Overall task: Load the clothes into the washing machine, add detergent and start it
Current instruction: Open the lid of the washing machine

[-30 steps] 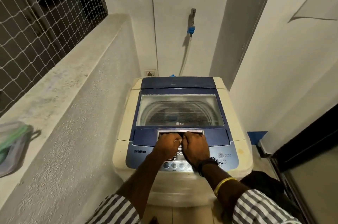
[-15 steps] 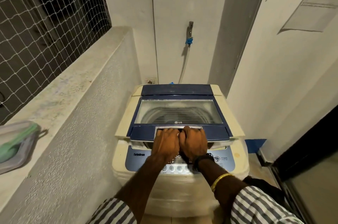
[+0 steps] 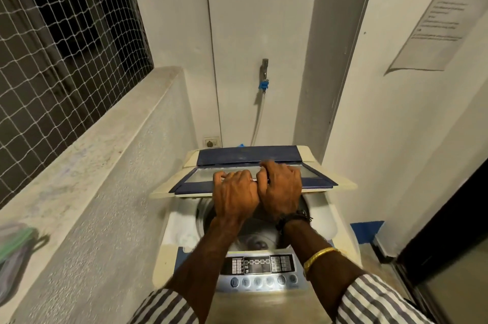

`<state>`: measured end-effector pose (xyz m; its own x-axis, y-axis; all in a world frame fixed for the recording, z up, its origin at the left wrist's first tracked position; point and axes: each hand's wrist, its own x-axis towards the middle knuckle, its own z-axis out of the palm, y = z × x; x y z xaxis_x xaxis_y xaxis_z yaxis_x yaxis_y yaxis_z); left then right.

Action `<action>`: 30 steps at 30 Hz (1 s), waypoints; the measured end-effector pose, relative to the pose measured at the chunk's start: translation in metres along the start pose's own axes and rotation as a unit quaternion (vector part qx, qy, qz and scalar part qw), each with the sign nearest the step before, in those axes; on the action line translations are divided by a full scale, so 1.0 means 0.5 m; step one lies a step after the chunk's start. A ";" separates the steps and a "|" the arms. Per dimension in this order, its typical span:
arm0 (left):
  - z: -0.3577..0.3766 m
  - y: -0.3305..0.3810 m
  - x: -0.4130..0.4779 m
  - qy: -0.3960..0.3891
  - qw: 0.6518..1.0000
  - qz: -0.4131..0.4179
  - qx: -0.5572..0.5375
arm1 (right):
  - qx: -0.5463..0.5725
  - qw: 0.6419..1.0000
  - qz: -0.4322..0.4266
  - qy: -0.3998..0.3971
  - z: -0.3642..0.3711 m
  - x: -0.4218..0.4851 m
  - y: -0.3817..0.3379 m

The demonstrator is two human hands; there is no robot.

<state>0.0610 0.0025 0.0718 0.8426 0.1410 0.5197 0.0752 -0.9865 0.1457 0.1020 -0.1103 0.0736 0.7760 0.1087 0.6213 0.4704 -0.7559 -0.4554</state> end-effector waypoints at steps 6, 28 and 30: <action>-0.026 -0.014 0.097 0.065 0.997 0.032 0.012 | -0.019 0.994 -0.033 0.099 0.006 0.096 -0.019; -0.011 -0.064 0.266 0.236 0.963 0.111 -0.069 | 0.091 0.967 0.119 0.205 0.059 0.185 -0.012; -0.002 -0.057 0.260 0.243 0.961 0.024 -0.126 | 0.130 0.965 0.110 0.199 0.059 0.197 -0.011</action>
<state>0.1678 0.0489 0.1360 0.4881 0.1793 0.8542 -0.1402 -0.9499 0.2795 0.1882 -0.0765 0.1188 0.6707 -0.3324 0.6631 0.4417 -0.5392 -0.7170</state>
